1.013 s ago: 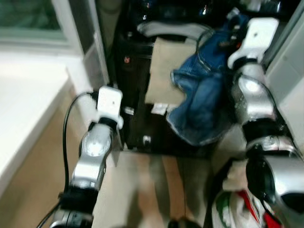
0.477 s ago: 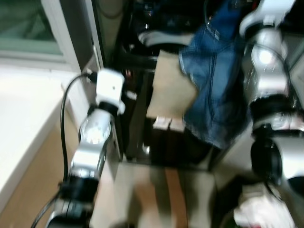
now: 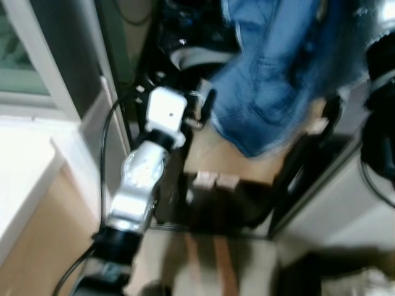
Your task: Clothes washing
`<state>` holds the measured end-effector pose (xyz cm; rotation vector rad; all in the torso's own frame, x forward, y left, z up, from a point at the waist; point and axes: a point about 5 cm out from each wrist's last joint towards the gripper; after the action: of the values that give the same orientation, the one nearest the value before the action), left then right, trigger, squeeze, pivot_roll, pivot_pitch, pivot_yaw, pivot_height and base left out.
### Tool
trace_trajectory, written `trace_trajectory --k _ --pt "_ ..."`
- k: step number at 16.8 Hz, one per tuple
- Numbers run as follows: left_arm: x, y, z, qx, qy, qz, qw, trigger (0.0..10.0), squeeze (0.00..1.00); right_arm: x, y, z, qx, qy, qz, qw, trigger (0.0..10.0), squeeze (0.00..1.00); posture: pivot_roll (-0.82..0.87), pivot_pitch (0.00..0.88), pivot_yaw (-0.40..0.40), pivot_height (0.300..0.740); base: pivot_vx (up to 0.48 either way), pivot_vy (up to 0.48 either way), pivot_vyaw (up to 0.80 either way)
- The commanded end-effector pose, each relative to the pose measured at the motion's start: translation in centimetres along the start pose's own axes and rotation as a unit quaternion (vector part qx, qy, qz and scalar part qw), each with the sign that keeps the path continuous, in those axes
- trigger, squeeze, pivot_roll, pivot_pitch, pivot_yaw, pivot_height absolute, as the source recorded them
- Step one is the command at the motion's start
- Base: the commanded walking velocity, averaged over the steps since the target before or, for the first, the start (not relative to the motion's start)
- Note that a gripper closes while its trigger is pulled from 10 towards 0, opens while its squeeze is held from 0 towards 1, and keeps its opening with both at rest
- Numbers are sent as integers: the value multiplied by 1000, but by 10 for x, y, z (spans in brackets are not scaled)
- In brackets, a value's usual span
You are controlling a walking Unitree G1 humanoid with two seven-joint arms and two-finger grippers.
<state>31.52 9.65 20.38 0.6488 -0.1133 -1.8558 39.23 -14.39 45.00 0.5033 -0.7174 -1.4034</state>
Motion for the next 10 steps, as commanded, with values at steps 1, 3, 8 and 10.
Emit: trace_trajectory --k 1,3,8,10 --pt "10 2 7 13 0 -19 1000 10000 0 18 1 1 -18 -22 -35 999 0 0 75 0 -74 740 480 0 0" --pt "11 1 9 16 0 -22 1000 10000 0 16 4 2 -28 -59 -43 997 0 0 96 0 -82 740 476 0 0" --pt "14 -5 27 44 -2 -47 998 10000 0 21 -28 -68 -215 115 -120 962 0 0 152 0 -93 740 470 0 0" --pt "12 -7 30 39 9 -38 998 10000 0 3 -70 -124 -348 182 -125 911 10000 0 175 0 -99 740 480 0 0"
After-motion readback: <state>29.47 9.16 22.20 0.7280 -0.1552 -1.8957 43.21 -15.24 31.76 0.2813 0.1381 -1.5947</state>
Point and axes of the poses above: a point about 5 cm out from each wrist's last joint towards the gripper, its own y axis pointing out of the wrist towards the gripper, its own z axis along the axis of the wrist's last joint, x = y × z, and after that the axes turned 10 degrees about y, right-handed
